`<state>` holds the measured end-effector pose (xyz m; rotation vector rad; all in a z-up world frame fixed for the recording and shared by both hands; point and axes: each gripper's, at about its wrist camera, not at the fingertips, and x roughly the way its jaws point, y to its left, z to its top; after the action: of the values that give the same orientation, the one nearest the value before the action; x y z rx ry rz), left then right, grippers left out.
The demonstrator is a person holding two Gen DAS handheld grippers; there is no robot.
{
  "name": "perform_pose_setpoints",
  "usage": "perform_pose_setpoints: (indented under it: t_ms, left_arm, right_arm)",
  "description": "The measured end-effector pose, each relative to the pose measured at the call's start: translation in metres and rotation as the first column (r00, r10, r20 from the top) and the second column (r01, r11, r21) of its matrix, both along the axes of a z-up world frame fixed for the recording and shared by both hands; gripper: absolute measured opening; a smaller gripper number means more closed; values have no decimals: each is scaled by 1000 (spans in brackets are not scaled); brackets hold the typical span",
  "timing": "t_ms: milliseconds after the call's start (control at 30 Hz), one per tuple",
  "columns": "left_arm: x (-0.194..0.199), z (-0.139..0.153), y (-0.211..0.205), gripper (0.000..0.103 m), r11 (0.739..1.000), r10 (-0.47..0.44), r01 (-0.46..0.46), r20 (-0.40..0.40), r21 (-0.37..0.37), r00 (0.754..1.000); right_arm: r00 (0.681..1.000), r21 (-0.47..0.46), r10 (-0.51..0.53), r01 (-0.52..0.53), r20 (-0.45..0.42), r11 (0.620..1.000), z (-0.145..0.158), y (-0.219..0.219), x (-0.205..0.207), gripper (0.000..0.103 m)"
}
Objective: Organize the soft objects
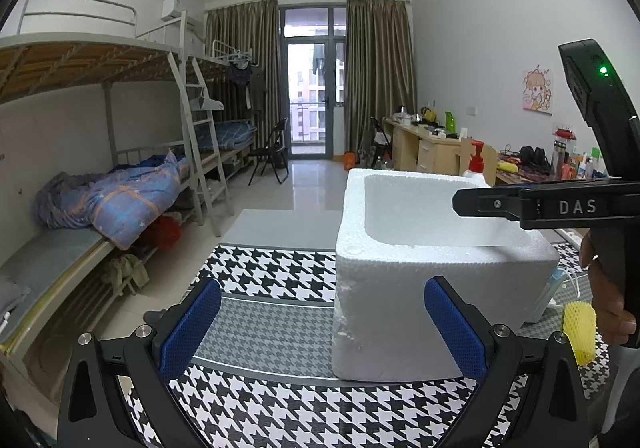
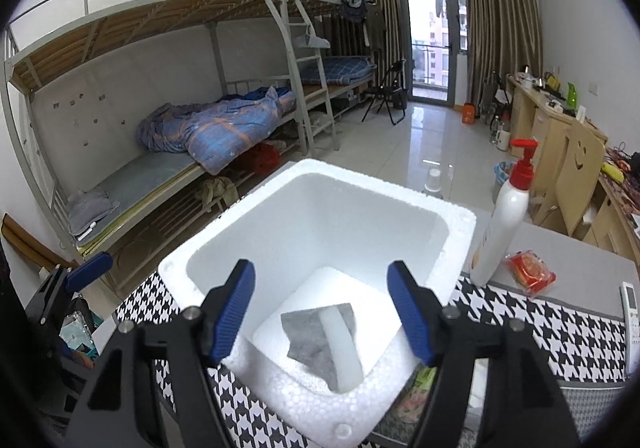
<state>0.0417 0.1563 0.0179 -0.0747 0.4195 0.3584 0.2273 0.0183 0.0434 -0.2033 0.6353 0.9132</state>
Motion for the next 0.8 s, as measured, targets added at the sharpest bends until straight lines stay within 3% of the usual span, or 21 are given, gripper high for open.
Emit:
perform_pose_setpoints:
  t_ms: [667, 800]
  left_arm:
    - [-6, 3, -18, 102, 999, -31, 31, 11, 10, 999]
    - [-4, 4, -24, 102, 999, -43, 43, 15, 10, 999]
  right_arm:
    - [999, 64, -21, 19, 26, 998, 8, -37, -13, 74]
    - [999, 84, -30, 28, 25, 996, 5, -46, -14, 88]
